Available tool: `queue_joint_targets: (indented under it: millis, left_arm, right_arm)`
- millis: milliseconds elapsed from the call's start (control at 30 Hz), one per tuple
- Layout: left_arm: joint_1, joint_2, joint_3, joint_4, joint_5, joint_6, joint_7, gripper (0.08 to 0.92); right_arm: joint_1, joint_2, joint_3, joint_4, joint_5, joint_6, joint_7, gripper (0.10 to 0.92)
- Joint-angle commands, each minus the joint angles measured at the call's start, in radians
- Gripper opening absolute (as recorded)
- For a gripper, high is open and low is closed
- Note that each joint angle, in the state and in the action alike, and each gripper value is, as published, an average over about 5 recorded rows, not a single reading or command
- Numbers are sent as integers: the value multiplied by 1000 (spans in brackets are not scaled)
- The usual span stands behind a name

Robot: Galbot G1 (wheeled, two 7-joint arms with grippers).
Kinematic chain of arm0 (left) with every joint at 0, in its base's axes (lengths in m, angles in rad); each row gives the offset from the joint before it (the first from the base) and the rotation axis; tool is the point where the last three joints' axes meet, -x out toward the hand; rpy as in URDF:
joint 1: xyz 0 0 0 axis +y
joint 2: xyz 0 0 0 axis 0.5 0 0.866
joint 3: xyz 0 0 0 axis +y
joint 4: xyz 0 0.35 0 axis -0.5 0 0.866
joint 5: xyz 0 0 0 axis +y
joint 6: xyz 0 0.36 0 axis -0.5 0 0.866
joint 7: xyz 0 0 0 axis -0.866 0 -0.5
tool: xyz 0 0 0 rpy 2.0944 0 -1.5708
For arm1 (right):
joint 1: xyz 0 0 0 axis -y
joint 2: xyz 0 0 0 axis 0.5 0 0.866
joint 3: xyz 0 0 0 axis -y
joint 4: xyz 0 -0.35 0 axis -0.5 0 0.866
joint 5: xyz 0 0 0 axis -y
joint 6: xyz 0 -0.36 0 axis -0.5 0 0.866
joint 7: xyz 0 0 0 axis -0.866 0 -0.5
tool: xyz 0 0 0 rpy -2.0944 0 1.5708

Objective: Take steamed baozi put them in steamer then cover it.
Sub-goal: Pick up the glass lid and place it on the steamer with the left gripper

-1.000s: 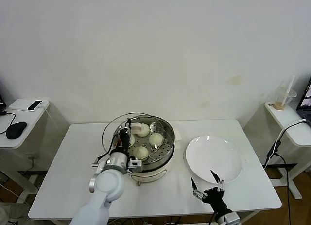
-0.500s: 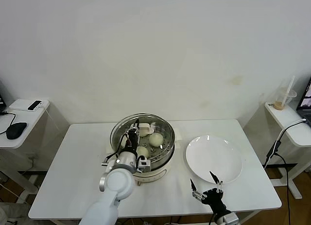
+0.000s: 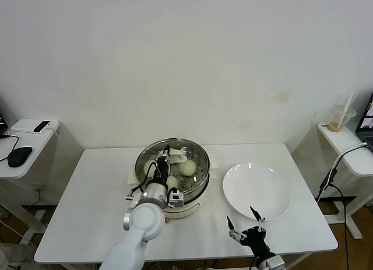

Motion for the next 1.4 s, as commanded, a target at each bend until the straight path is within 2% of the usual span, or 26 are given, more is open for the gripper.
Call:
queue_joint_targets:
  millis: [33,767,967,1133,1400]
  left_arm:
    - [-5,-13,4,12,9,-3,-5,138]
    - [10,-22,-20,24,24,-17,-14,148]
    - [45,-7,-27,-37,16,-18,-15,290]
    - [135,14,-30,-143,3,-31,-28,438]
    - [296,61,-46,-337,-100,-69,-117,663]
  right_arm:
    - [0,-1,-1,-2,0,2,0,823]
    - [-1,-5,-5,-2,-1,2,-5,823]
    - [-3,-5,-7,-3,-3,3,-5,823]
    - [-5,-7,-8,-3,-4,4,-5,823]
    - [-6,-17,-16,-10,-3,8,-5,823]
